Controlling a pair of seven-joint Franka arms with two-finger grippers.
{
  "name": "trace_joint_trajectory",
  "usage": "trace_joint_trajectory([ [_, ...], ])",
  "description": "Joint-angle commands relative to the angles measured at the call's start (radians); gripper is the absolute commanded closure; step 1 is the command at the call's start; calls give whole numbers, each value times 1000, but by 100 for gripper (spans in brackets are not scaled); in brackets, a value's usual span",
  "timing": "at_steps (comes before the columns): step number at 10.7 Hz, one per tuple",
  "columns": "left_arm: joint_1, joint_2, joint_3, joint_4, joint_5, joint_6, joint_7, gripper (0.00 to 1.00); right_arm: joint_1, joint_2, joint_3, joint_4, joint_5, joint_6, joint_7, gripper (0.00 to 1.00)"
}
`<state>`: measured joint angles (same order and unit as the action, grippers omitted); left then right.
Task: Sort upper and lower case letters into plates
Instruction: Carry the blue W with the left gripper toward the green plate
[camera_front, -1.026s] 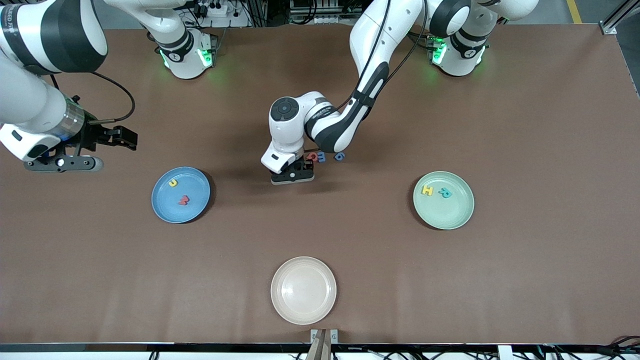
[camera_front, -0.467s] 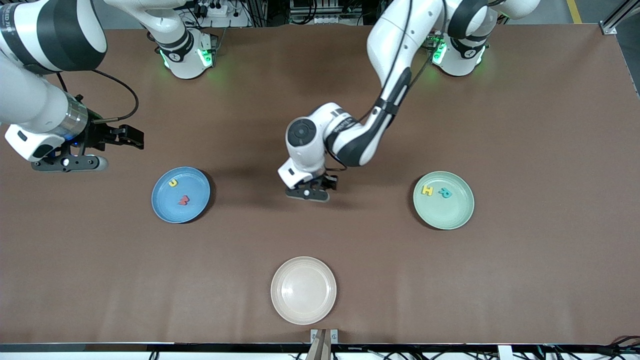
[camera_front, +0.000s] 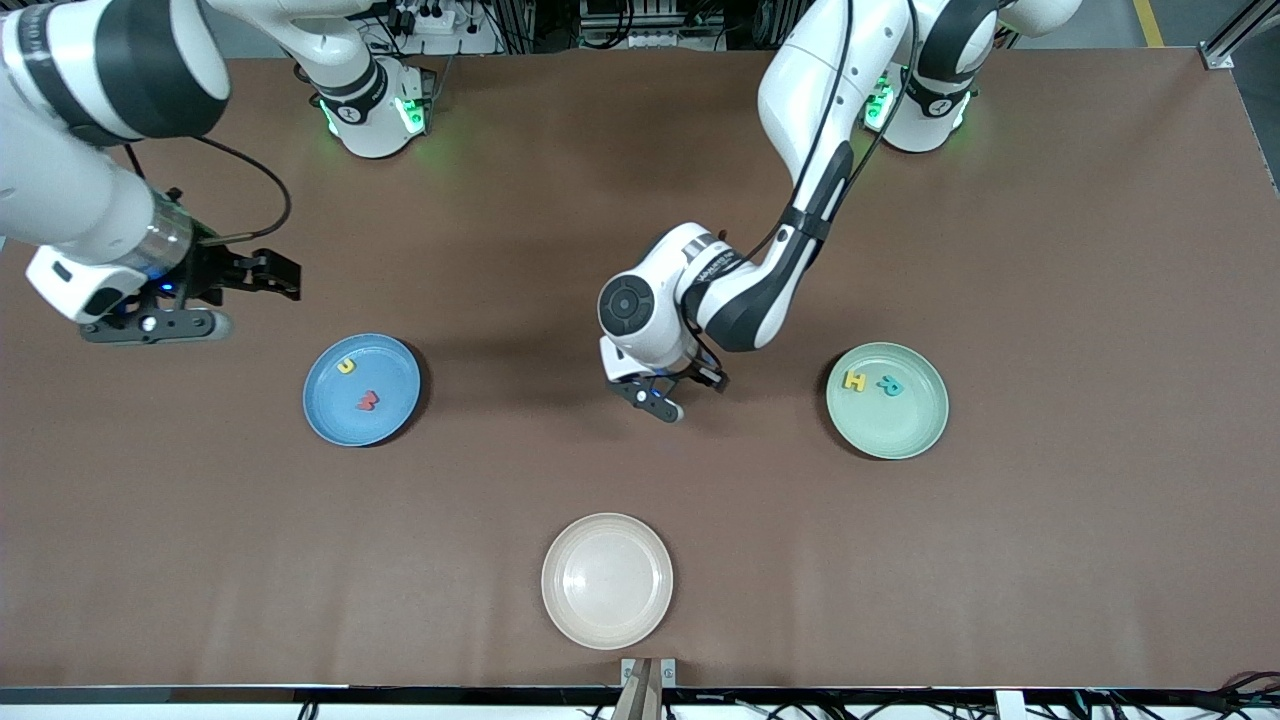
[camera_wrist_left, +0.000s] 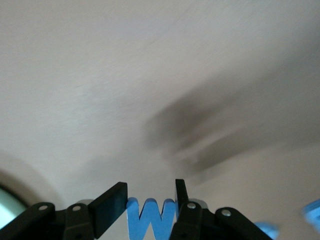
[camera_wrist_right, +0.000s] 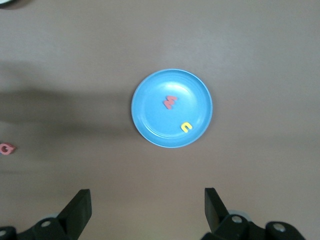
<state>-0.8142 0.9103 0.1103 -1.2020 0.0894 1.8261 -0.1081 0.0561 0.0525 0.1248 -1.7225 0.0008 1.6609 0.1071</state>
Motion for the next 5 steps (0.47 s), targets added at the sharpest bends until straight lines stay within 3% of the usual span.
trace_joint_trajectory([
  [1,41,-97,-6,-121,62,-16,132,78,33,27,27,29,7,17,68,0],
  [5,170,-233,-18,-299,76,17,286,78,132,151,39,164,2,23,85,0],
])
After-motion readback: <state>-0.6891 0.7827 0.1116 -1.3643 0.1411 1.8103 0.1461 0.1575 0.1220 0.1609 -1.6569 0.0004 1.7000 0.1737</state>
